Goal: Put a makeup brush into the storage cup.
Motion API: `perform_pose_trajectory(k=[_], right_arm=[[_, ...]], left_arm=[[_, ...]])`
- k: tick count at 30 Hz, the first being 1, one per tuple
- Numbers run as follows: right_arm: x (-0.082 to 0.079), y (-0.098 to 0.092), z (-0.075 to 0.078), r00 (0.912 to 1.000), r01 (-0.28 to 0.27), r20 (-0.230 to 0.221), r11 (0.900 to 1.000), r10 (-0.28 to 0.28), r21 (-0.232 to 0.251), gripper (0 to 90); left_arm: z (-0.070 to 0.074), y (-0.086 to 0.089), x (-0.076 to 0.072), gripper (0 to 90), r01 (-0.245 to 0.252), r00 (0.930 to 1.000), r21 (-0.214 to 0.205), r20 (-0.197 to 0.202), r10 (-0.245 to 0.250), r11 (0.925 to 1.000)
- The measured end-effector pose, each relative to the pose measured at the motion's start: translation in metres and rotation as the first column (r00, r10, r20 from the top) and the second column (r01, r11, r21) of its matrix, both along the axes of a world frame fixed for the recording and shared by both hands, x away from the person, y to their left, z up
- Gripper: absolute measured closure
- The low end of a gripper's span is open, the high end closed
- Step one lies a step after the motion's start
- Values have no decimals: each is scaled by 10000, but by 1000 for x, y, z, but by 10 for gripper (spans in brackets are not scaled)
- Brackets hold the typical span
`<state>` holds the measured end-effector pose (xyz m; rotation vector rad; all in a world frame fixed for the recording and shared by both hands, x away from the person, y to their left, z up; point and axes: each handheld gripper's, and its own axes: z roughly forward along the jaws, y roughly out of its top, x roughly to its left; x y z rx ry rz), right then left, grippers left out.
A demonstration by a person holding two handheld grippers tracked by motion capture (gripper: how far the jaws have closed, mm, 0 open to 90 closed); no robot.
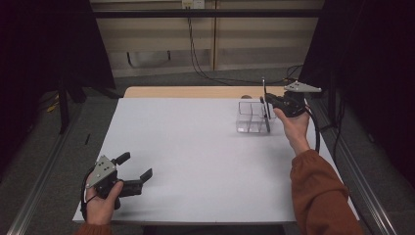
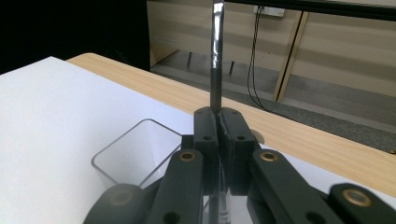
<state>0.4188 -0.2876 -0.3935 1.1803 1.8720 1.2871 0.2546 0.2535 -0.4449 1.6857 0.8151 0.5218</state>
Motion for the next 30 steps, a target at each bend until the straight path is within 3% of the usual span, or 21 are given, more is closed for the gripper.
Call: perform_pose_trajectory(k=[7, 30], right_arm=[[-2, -6, -6, 9997, 122, -192, 9997, -118, 226, 859], [-8, -13, -24, 9984, 265, -508, 9991, -248, 325, 859]], left_arm=[[0, -1, 0, 21, 28, 10000, 17, 14, -28, 10000], [0, 0, 0, 21, 32, 10000, 12, 21, -32, 10000]])
